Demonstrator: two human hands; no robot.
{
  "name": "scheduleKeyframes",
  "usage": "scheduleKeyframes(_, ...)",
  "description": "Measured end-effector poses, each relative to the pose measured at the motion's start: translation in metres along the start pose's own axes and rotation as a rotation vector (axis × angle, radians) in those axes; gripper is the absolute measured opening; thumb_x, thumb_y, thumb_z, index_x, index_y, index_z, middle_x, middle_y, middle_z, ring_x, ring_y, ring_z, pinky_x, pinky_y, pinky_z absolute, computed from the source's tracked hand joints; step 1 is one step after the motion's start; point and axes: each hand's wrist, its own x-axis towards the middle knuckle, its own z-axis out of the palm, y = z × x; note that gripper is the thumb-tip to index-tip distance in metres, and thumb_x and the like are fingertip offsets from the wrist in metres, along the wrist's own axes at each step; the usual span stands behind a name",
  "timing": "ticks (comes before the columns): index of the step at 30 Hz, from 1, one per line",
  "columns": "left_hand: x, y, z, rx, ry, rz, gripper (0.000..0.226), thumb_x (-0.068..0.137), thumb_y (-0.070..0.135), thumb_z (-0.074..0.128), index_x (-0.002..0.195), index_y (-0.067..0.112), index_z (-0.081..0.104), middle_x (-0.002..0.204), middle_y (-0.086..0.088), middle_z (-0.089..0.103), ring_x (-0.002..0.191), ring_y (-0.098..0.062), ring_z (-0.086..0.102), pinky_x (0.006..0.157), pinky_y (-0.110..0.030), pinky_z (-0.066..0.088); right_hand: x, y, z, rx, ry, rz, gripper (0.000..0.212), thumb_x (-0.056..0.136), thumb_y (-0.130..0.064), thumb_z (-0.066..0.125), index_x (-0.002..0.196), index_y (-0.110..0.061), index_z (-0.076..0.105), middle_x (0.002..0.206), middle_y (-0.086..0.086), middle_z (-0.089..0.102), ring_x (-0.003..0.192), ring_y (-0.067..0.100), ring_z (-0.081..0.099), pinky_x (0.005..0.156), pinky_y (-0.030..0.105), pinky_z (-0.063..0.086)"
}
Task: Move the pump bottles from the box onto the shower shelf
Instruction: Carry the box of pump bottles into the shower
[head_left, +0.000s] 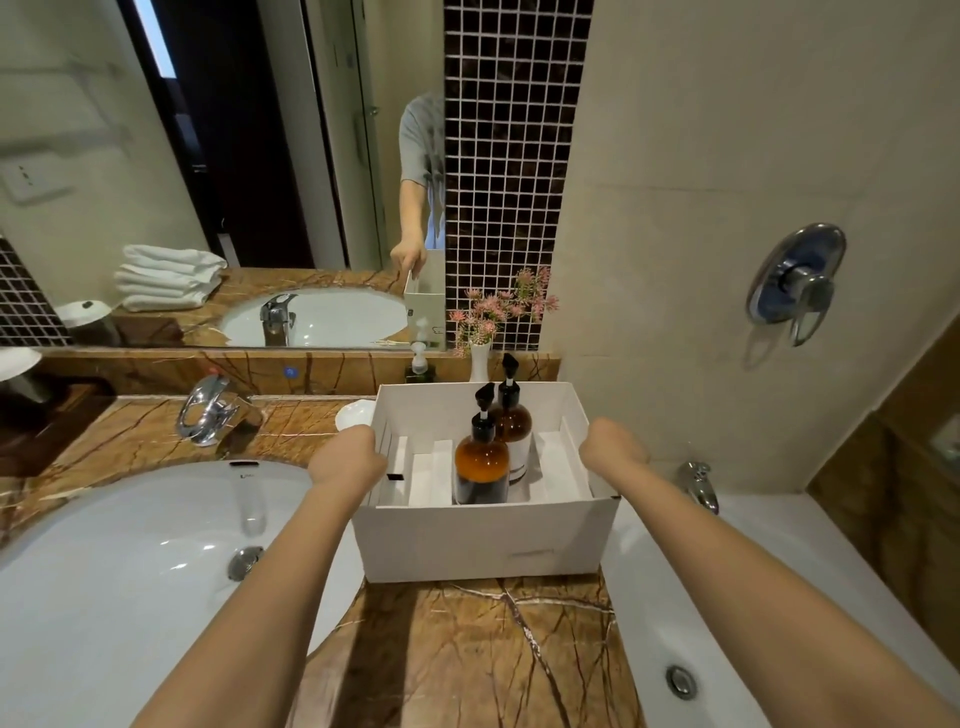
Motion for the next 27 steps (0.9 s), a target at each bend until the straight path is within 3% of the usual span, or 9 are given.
scheduleKeyframes(5, -0.012, 0.007, -0.020, -0.015, -0.022, -0.011, 0.017, 0.080, 0.011, 0.045, 0.066, 0.018, 0.040, 0.067, 0.002, 0.045, 0.075, -0.024, 0.052, 0.059, -0.029, 0.037, -0.007, 0.001, -0.025, -0.018, 0.028, -0.011, 0.026, 0.086, -0.006, 0.044, 0.104, -0.006, 0.063, 0.109, 0.012, 0.065, 0.097, 0.032, 0.060, 0.068, 0.030, 0.040)
scheduleKeyframes(8, -0.021, 0.015, -0.046, -0.025, 0.001, 0.007, 0.010, 0.080, 0.010, 0.045, 0.073, 0.017, 0.046, 0.068, 0.002, 0.046, 0.073, -0.023, 0.052, 0.057, -0.028, 0.037, -0.016, 0.001, -0.049, -0.011, 0.038, -0.027, 0.024, 0.086, -0.005, 0.042, 0.099, -0.008, 0.062, 0.109, 0.011, 0.065, 0.090, 0.031, 0.058, 0.068, 0.030, 0.040)
scheduleKeyframes(13, -0.039, 0.034, -0.111, -0.003, 0.064, 0.037, 0.017, 0.078, 0.006, 0.043, 0.064, 0.016, 0.039, 0.066, 0.002, 0.043, 0.070, -0.024, 0.048, 0.053, -0.026, 0.032, -0.035, -0.001, -0.111, 0.007, 0.065, -0.058, 0.032, 0.087, -0.009, 0.040, 0.112, -0.007, 0.060, 0.113, 0.012, 0.064, 0.100, 0.031, 0.060, 0.070, 0.029, 0.041)
scheduleKeyframes(20, -0.070, 0.068, -0.213, 0.012, 0.168, 0.061, 0.006, 0.084, 0.014, 0.045, 0.079, 0.015, 0.048, 0.074, -0.001, 0.051, 0.075, -0.023, 0.054, 0.062, -0.030, 0.043, -0.075, -0.002, -0.218, 0.038, 0.153, -0.122, 0.033, 0.086, -0.012, 0.041, 0.112, -0.008, 0.061, 0.110, 0.013, 0.064, 0.092, 0.031, 0.060, 0.068, 0.031, 0.043)
scheduleKeyframes(22, -0.080, 0.077, -0.239, -0.012, 0.180, 0.074, 0.004, 0.085, 0.015, 0.046, 0.083, 0.014, 0.050, 0.076, -0.002, 0.053, 0.079, -0.025, 0.055, 0.067, -0.033, 0.046, -0.088, -0.002, -0.249, 0.037, 0.158, -0.137, 0.034, 0.086, -0.013, 0.042, 0.114, -0.008, 0.059, 0.113, 0.014, 0.063, 0.097, 0.032, 0.060, 0.070, 0.031, 0.042)
scheduleKeyframes(27, -0.107, 0.098, -0.293, -0.049, 0.246, 0.102, 0.018, 0.084, 0.016, 0.050, 0.066, 0.016, 0.046, 0.064, 0.000, 0.046, 0.059, -0.015, 0.047, 0.047, -0.025, 0.030, -0.117, 0.001, -0.310, 0.020, 0.188, -0.149, 0.031, 0.088, -0.011, 0.041, 0.114, -0.007, 0.057, 0.115, 0.015, 0.062, 0.089, 0.030, 0.054, 0.070, 0.031, 0.040)
